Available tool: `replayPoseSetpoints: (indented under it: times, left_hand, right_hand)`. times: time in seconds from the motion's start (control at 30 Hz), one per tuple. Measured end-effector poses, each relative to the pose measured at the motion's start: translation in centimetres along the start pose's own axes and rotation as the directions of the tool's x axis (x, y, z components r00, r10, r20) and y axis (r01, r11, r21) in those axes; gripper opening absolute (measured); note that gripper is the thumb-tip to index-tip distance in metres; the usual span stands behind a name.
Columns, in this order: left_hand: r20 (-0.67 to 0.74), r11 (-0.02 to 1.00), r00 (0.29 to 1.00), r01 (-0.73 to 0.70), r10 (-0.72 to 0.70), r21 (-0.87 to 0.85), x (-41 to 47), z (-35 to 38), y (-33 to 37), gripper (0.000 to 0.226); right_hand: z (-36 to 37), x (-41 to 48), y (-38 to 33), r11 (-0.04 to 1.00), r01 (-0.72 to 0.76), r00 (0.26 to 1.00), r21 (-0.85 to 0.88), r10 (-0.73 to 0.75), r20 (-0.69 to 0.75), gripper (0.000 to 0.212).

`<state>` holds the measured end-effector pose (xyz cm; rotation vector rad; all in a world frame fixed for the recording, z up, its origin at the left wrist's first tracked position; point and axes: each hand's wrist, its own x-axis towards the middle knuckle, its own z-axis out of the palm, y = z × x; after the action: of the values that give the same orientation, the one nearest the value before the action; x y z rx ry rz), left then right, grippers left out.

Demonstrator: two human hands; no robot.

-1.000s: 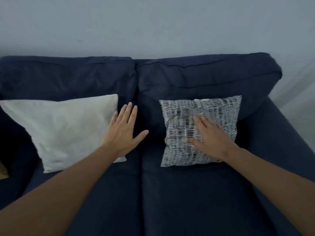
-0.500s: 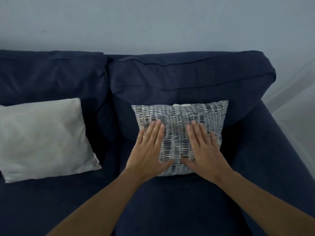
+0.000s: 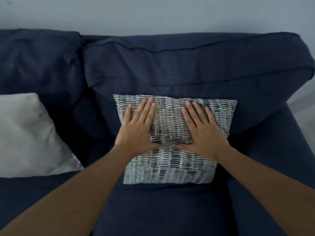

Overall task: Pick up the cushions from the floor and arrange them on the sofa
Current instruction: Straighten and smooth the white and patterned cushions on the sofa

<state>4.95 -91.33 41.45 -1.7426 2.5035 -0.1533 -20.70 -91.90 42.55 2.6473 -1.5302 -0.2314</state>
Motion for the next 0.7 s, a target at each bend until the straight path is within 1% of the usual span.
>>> replayPoseSetpoints:
  times: [0.07,0.13,0.2,0.27,0.33,0.43,0.5,0.53,0.57,0.6,0.63,0.67,0.7]
  left_hand:
    - [0.026,0.997,0.997,0.075,-0.075,-0.002,-0.8,0.4,-1.9,0.138]
    - [0.068,0.989,0.987,0.149,-0.148,-0.007,-1.7,0.6,-3.8,0.137]
    - [0.104,0.981,0.976,0.193,-0.191,-0.009,-2.5,0.5,-5.3,0.133]
    - [0.112,0.981,0.975,0.192,-0.191,0.003,-2.9,0.6,-5.9,0.126]
    - [0.107,0.983,0.977,0.185,-0.184,-0.004,-3.1,0.6,-6.0,0.121]
    - [0.138,0.972,0.969,0.218,-0.204,-0.092,-3.3,0.4,-5.8,0.119]
    - [0.166,0.951,0.965,0.234,-0.202,-0.202,-3.7,-0.4,-5.8,0.117]
    - [0.178,0.914,0.963,0.249,-0.201,-0.319,-3.9,-1.1,-5.8,0.113]
    - [0.19,0.826,0.956,0.288,-0.222,-0.485,-3.9,-2.0,-5.7,0.106]
    - [0.194,0.685,0.941,0.335,-0.276,-0.647,-3.6,-2.9,-5.8,0.098]
    - [0.197,0.529,0.913,0.372,-0.357,-0.763,-3.0,-3.4,-6.0,0.09]
    - [0.218,0.385,0.873,0.4,-0.437,-0.831,-2.1,-4.1,-6.3,0.081]
    - [0.251,0.267,0.832,0.42,-0.495,-0.868,-1.2,-4.5,-6.7,0.072]
  right_hand:
    - [0.5,-0.3,1.8,1.0,0.019,1.0,-0.007,-0.019,-0.02,0.115]
    - [0.8,-1.0,3.6,1.0,0.006,0.999,-0.001,-0.006,-0.034,0.113]
    - [0.8,-1.8,5.3,1.0,-0.015,0.999,0.005,0.015,-0.044,0.109]
    - [0.9,-2.8,7.1,0.999,-0.052,0.998,-0.002,0.052,-0.044,0.101]
    - [1.0,-3.9,9.0,0.993,-0.121,0.992,-0.012,0.12,-0.04,0.093]
    - [0.8,-5.2,11.0,0.984,-0.175,0.985,-0.021,0.175,-0.003,0.085]
    - [0.6,-5.5,11.3,0.981,-0.192,0.981,0.036,0.193,-0.027,0.079]
    - [0.1,-5.5,11.0,0.973,-0.203,0.975,0.111,0.211,-0.066,0.075]
    - [-0.5,-5.4,10.7,0.943,-0.223,0.961,0.246,0.255,-0.107,0.069]
    - [-1.5,-5.0,10.4,0.862,-0.256,0.932,0.436,0.34,-0.124,0.062]
    - [-2.6,-4.5,10.1,0.719,-0.289,0.891,0.632,0.444,-0.098,0.055]
    - [-3.6,-3.9,10.1,0.551,-0.315,0.851,0.773,0.525,-0.028,0.05]
    - [-4.4,-3.4,10.2,0.385,-0.349,0.824,0.854,0.56,0.084,0.046]
